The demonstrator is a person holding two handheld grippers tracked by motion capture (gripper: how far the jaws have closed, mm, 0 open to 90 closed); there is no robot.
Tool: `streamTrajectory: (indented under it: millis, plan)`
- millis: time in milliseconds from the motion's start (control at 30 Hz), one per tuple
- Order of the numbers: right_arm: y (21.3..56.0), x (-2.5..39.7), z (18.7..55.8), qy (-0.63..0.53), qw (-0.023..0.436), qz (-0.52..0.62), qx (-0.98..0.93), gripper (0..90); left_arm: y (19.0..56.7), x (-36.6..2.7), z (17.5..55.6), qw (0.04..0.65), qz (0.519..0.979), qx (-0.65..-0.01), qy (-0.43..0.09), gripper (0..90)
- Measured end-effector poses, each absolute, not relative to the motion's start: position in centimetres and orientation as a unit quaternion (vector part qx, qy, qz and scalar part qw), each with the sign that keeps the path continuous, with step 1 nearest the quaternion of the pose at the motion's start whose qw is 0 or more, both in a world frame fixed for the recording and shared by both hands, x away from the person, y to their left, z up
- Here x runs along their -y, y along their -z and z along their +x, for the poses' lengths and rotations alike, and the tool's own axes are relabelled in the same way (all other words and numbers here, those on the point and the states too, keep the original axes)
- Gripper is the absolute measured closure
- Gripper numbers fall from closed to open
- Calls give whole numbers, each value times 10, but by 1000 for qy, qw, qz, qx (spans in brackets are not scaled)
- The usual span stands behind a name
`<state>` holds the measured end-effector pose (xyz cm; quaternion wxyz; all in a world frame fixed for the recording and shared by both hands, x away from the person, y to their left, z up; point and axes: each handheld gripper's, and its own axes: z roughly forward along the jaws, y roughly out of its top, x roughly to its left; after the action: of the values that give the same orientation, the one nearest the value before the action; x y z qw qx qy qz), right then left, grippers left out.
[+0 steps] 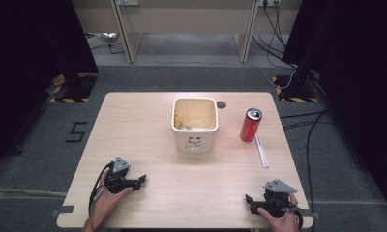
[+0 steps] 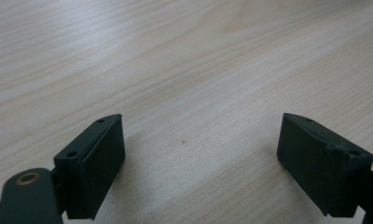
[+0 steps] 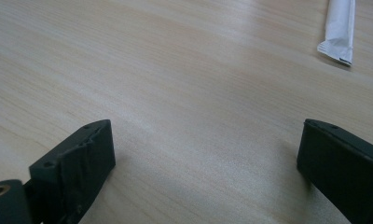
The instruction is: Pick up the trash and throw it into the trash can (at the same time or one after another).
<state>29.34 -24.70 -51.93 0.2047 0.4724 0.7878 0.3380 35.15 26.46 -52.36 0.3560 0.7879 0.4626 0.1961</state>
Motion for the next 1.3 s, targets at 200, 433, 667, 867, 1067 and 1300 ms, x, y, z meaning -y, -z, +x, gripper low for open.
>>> streamTrajectory:
  millis: [200, 433, 667, 867, 1067, 1300]
  plan:
    - [517, 250, 293, -345, 213, 470, -784, 157, 524, -265, 351, 356, 788, -463, -196, 143]
    - [510, 249, 291, -347, 222, 467, -782, 151, 524, -265, 351, 356, 788, -463, -196, 142]
    - [492, 252, 291, -366, 230, 461, -775, 151, 524, -265, 351, 356, 787, -463, -196, 143]
    - [476, 259, 296, -368, 242, 466, -767, 150, 524, -265, 351, 356, 788, -463, -196, 142]
    - [459, 260, 304, -368, 254, 473, -759, 150, 524, -265, 351, 357, 787, -463, -196, 142]
    - [444, 258, 317, -366, 265, 477, -754, 150, 524, -264, 351, 358, 786, -464, -196, 142]
